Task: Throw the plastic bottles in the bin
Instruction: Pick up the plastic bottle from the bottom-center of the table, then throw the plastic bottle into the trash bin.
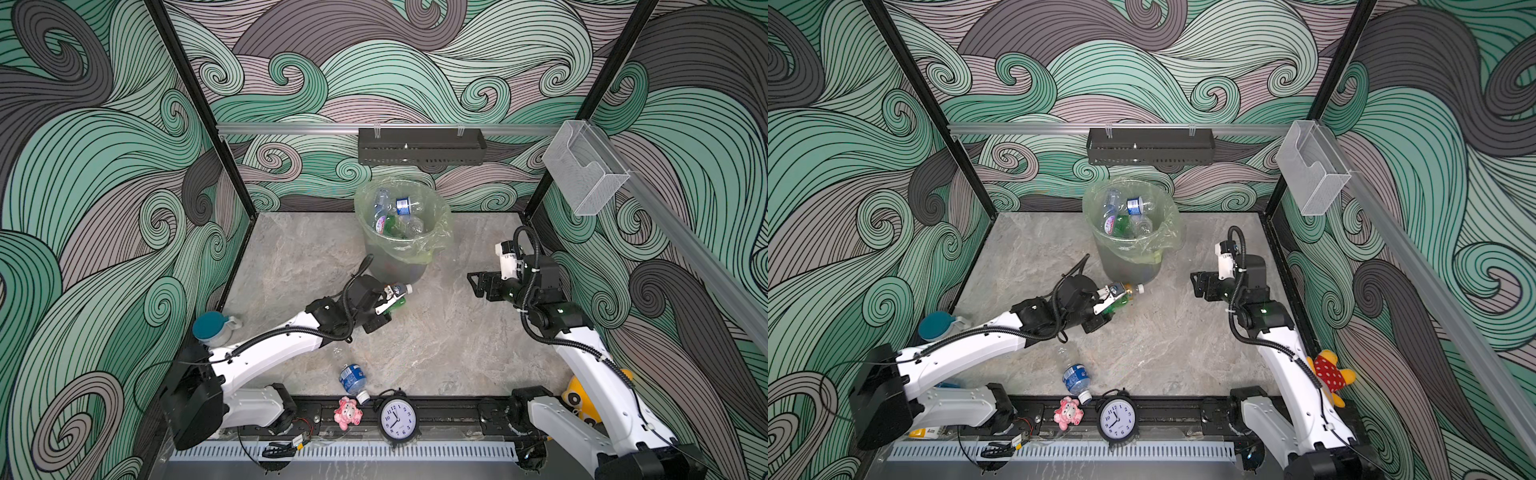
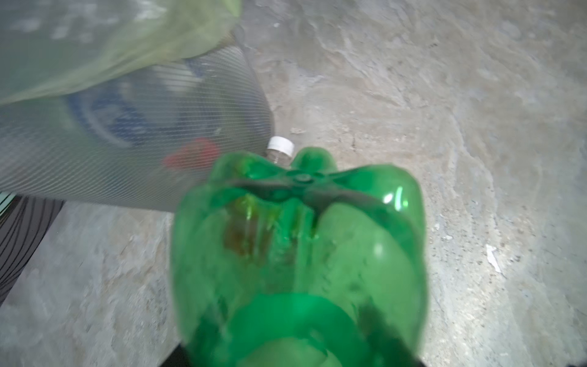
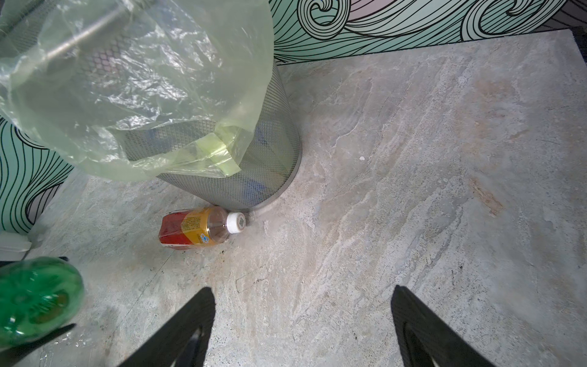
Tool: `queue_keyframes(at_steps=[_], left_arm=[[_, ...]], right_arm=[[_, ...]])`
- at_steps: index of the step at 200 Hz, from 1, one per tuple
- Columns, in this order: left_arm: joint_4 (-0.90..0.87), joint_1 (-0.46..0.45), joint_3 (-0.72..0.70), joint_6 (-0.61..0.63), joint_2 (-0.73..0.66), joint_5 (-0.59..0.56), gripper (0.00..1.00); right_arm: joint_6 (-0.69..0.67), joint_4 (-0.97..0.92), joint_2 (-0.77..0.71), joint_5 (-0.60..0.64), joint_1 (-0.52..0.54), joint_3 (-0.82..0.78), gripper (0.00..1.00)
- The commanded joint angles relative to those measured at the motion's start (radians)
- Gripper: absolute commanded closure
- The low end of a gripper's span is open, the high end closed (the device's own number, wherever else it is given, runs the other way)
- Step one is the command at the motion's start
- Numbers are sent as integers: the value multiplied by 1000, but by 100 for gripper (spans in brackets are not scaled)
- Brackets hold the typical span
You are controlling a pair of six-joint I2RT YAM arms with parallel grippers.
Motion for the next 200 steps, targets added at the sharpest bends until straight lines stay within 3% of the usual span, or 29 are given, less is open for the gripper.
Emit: queue_keyframes(at_steps=[1,67,113,151,176,200], left_arm=[[107,54,-71,-148,-113,-43,38],[163,209,-241,-321,-510,-38,38],[197,221,-232,-346,-584,-24,36],[196,222,-52,-318,-458,24,36],[163,225,194,-278,-254,144,37],[128,239,522,-241,5,231,38]], right_arm=[[-13,-5,4,-3,-6,24,13],[-20,-9,46,-4,-5,66,14],[-12,4,73,-25,-5,79,16],[-28,-9,71,-20,-5,77,16],[-35,-14,64,-15,-4,68,16],[-33,-8,55,-25,-4,54,15]])
